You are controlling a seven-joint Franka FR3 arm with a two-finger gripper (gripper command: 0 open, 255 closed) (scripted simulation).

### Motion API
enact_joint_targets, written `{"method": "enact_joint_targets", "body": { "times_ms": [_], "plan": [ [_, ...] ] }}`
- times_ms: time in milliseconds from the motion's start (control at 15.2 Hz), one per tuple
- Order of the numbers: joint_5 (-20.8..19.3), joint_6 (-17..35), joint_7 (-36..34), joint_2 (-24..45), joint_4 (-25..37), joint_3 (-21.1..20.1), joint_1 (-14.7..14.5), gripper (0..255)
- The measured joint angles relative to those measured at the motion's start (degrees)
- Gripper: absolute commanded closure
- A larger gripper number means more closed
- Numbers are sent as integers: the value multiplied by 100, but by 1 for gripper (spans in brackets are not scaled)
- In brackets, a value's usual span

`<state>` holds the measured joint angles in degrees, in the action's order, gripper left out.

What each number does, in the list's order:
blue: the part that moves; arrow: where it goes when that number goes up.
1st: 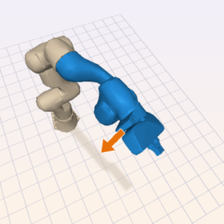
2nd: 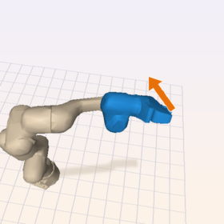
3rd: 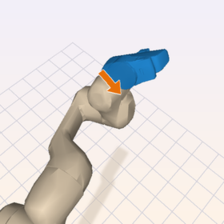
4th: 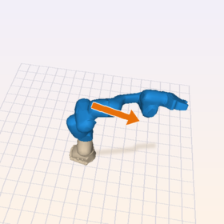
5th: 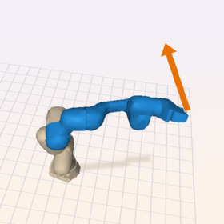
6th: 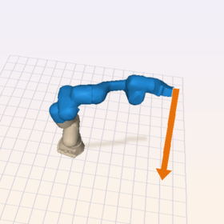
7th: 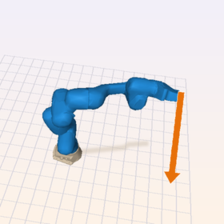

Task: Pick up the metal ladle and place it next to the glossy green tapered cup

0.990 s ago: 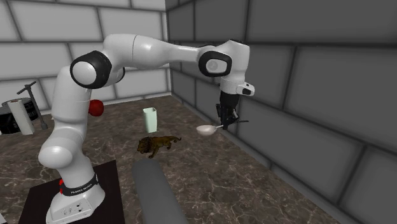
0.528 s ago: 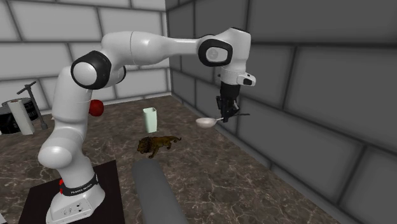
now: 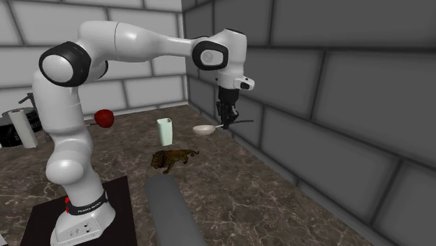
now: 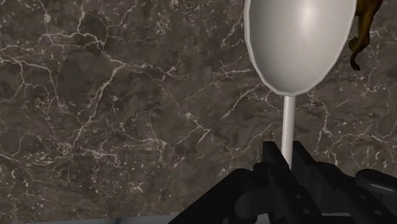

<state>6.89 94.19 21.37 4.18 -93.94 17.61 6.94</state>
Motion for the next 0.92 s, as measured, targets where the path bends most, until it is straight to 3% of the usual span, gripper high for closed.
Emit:
{"method": "enact_joint_targets", "body": {
  "times_ms": [528, 924],
  "plan": [
    [-355, 327, -915, -1695, -1877, -477, -384, 255],
    [-371, 409, -1594, -2796, -2994, -947, -561, 255]
  ]
}}
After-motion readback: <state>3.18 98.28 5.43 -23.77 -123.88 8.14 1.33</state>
